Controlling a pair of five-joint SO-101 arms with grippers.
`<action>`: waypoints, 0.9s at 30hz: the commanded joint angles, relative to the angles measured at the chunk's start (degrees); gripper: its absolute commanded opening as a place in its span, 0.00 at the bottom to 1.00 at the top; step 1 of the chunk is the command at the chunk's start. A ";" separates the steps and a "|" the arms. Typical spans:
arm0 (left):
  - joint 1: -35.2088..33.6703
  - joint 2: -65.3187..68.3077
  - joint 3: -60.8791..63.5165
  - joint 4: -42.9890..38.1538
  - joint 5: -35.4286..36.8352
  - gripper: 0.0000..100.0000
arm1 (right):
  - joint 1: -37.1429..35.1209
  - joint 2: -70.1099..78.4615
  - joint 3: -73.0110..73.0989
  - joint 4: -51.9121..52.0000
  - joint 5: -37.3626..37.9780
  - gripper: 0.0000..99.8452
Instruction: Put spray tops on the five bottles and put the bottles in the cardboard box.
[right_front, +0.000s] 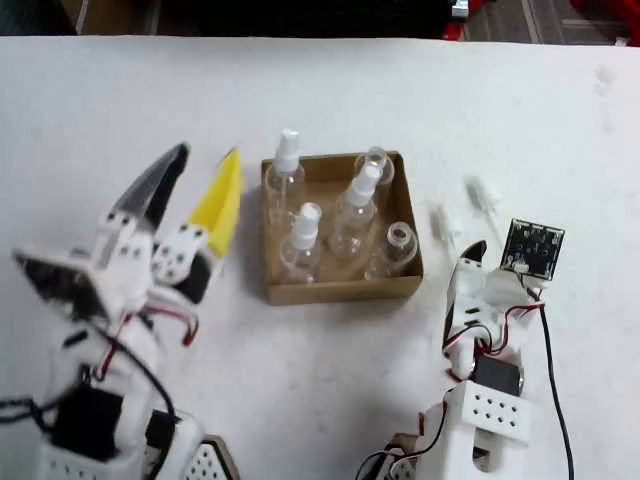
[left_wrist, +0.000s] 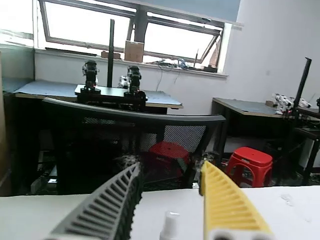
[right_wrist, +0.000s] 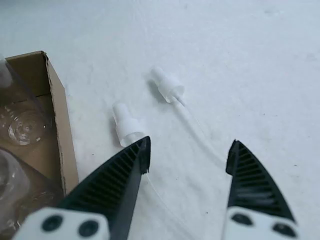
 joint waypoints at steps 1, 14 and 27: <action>-6.81 -15.52 8.35 2.81 0.88 0.17 | 0.40 -0.48 -0.88 0.40 0.70 0.23; -19.38 -19.12 28.48 9.85 0.35 0.18 | 0.04 0.04 -13.54 15.96 0.79 0.23; -19.56 -18.59 39.30 -1.85 -6.42 0.17 | 0.13 22.37 -49.41 37.41 12.04 0.23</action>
